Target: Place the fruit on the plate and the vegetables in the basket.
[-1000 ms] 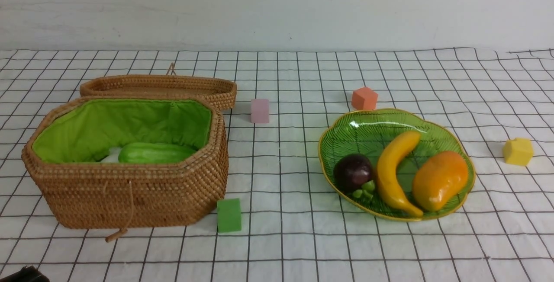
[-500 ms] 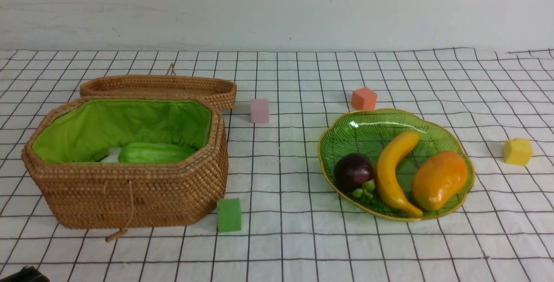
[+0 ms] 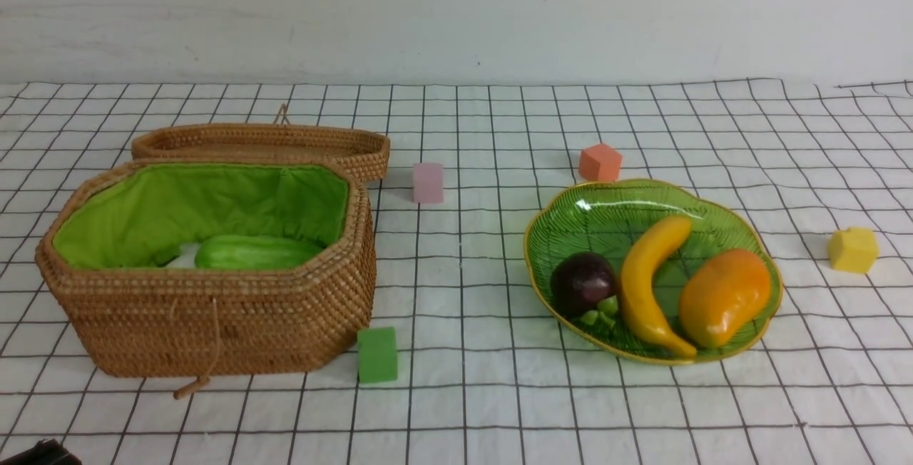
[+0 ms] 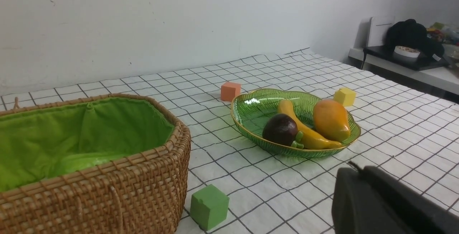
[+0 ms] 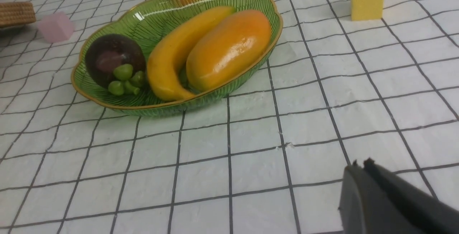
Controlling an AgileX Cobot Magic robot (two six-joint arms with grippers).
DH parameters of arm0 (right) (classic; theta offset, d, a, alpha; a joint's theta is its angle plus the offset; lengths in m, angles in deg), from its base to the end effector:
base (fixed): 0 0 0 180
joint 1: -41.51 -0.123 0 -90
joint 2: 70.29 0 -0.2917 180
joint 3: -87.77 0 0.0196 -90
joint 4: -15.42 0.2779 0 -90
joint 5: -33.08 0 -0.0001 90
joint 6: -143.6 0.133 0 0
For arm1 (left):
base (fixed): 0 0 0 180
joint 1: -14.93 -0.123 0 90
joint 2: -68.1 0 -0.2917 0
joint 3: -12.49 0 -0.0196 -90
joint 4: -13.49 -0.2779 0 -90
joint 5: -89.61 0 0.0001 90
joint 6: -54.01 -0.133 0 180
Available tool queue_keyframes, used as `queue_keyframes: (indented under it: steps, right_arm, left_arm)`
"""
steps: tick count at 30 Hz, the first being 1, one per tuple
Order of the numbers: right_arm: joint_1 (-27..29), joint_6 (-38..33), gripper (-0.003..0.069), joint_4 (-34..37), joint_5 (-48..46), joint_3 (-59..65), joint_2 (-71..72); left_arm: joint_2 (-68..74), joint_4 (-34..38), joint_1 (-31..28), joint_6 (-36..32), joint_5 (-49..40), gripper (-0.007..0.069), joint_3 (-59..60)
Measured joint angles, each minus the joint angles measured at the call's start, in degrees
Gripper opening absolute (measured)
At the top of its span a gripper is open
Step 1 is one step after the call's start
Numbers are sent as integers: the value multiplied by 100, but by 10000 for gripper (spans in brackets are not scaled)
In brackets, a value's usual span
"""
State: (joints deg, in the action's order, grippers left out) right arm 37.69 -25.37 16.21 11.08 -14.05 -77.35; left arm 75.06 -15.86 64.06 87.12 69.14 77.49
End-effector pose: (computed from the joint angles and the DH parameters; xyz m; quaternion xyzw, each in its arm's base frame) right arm 0.1125 0.0082 0.1619 0.0542 0.8033 0.0825 0.5874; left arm 0.0825 -0.0604 0.2630 0.2063 0.6762 -0.2683 0.6543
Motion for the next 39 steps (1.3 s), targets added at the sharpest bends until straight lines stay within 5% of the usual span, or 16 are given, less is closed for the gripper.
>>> queue_keyframes:
  steps: [17, 21, 23, 28, 33, 35, 39]
  right_arm:
    - [0, 0, 0, 0, 0, 0, 0]
    - [0, 0, 3, 0, 0, 0, 0]
    - [0, 0, 3, 0, 0, 0, 0]
    - [0, 0, 10, 5, 0, 0, 0]
    - [0, 0, 15, 5, -4, 0, 0]
    - [0, 0, 16, 5, -4, 0, 0]
    - [0, 0, 21, 5, -4, 0, 1]
  left_arm:
    - [0, -27, 0, -30, 0, -1, 14]
    - [0, 369, -187, -521, -48, 0, 187]
    - [0, 710, -430, -888, -56, 0, 221]
    - [0, 2461, -2307, -2417, 662, -13, 467]
    - [0, 3251, -3716, -2976, 1726, -13, 1171]
    - [0, 3348, -3886, -2976, 1672, -13, 1308]
    - [0, 3387, -4124, -2759, 197, -13, 1399]
